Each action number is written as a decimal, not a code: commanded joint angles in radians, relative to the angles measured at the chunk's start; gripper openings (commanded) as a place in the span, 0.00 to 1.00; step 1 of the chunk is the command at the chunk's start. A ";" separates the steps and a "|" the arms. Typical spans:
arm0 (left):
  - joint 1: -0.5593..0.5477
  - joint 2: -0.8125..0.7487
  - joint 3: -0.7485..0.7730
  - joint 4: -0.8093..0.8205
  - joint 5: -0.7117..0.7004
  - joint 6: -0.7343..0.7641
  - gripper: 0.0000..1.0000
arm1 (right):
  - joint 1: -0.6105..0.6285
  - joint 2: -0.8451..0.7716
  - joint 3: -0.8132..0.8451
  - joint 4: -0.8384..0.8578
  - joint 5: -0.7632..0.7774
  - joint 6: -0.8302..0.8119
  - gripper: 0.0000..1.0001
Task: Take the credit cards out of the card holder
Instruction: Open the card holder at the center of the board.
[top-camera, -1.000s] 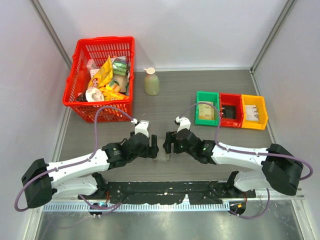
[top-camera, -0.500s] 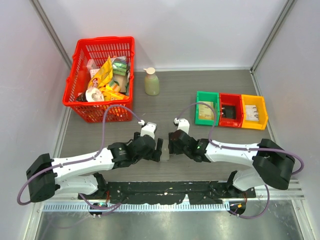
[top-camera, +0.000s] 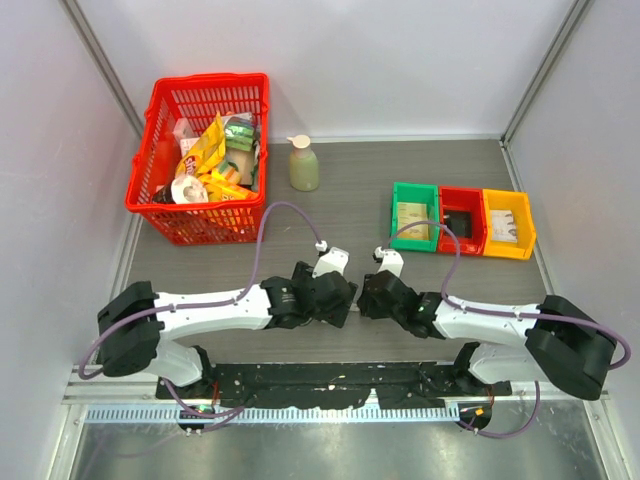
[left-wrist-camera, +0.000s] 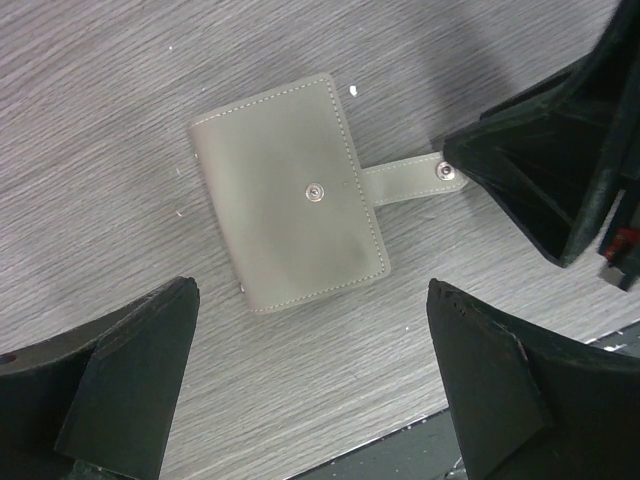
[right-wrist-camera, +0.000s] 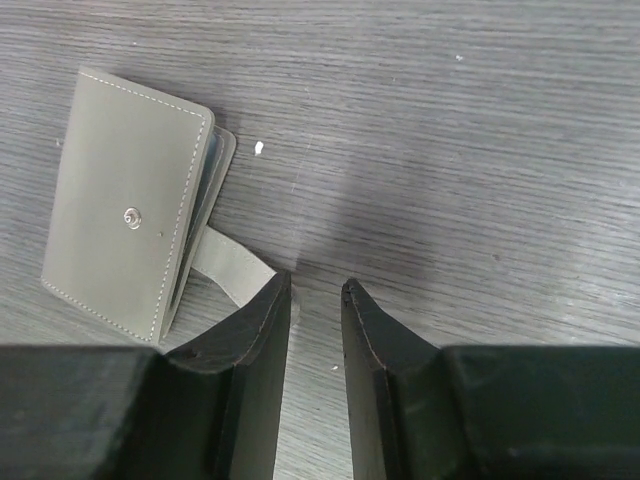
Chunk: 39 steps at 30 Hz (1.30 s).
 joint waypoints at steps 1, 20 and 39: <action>-0.010 0.053 0.061 -0.067 -0.052 -0.025 1.00 | -0.026 -0.053 -0.048 0.158 -0.074 0.050 0.32; -0.014 0.171 0.094 -0.059 -0.089 -0.097 0.95 | -0.080 -0.012 -0.129 0.352 -0.261 0.149 0.04; -0.014 0.308 0.203 -0.175 -0.221 -0.071 0.80 | -0.114 -0.030 -0.160 0.338 -0.264 0.138 0.01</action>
